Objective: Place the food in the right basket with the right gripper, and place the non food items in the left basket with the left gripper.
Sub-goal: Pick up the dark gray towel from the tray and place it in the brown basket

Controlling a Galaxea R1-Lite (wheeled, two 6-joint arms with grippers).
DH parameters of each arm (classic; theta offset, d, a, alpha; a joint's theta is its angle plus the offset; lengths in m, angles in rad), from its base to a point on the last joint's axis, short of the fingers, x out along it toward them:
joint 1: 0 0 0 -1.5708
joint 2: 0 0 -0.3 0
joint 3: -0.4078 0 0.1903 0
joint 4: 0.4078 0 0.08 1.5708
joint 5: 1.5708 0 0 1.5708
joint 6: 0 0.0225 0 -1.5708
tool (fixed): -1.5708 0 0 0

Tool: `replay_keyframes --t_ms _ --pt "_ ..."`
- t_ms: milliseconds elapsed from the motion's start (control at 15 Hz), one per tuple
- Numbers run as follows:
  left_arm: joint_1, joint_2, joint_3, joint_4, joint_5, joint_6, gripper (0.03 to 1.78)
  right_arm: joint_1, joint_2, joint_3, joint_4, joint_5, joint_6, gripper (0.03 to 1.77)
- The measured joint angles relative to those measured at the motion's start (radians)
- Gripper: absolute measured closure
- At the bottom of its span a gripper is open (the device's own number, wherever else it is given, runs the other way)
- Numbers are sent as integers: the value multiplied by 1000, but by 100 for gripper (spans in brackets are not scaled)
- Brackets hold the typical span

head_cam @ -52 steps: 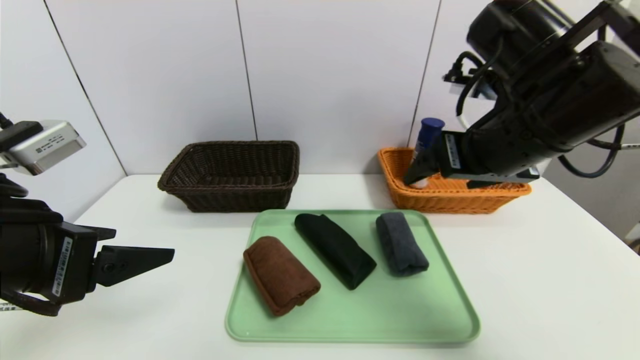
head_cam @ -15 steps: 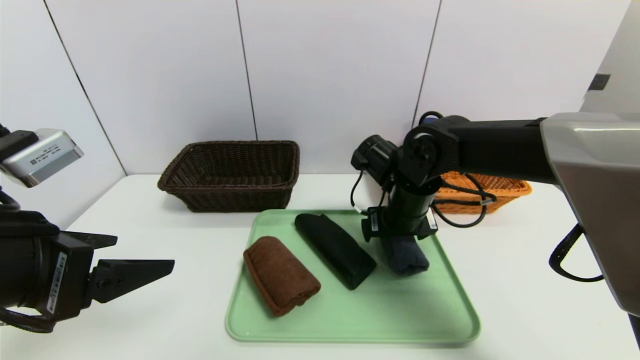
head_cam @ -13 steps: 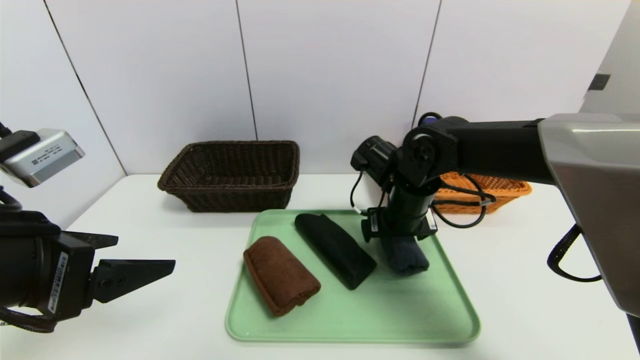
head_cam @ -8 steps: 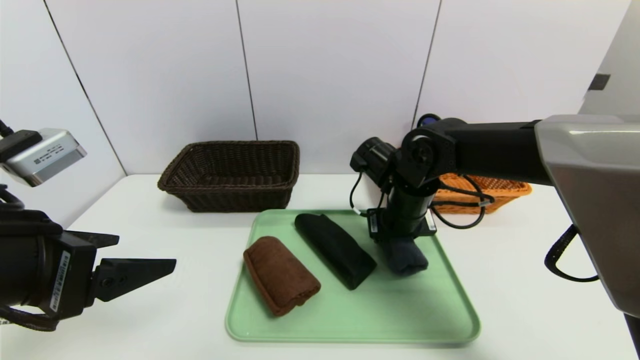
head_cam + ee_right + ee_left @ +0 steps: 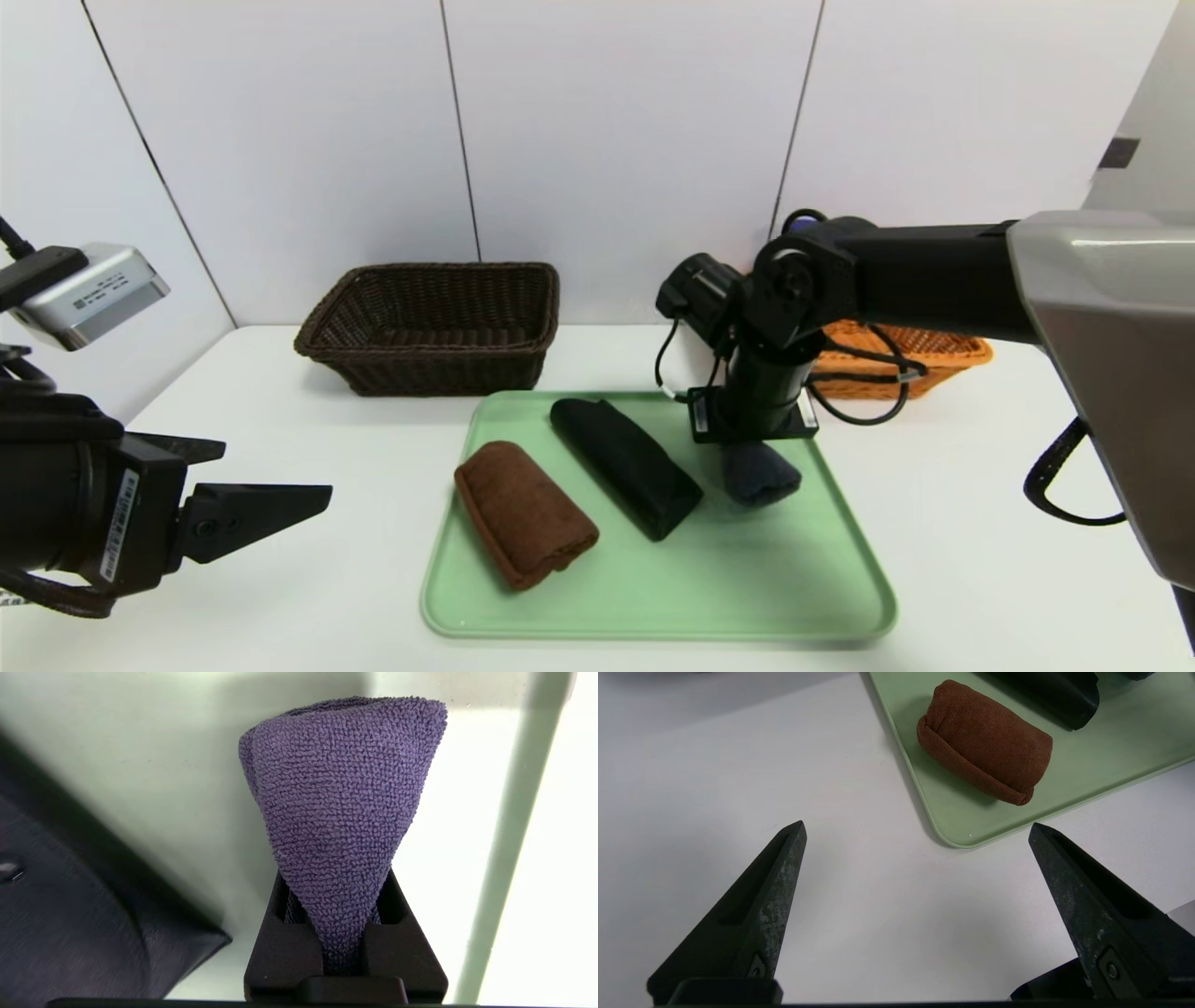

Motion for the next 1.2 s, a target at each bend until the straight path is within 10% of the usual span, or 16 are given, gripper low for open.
replay_keyframes --t_ms 400,733,1200 --pt "0 -1 7 1 3 -2 12 15 -129 0 4 65 -51 158" --pt "0 -5 14 4 4 -2 12 57 -243 8 -185 260 -78 158" --pt "0 -22 34 2 9 -2 12 161 -196 -4 -834 170 -158 158"
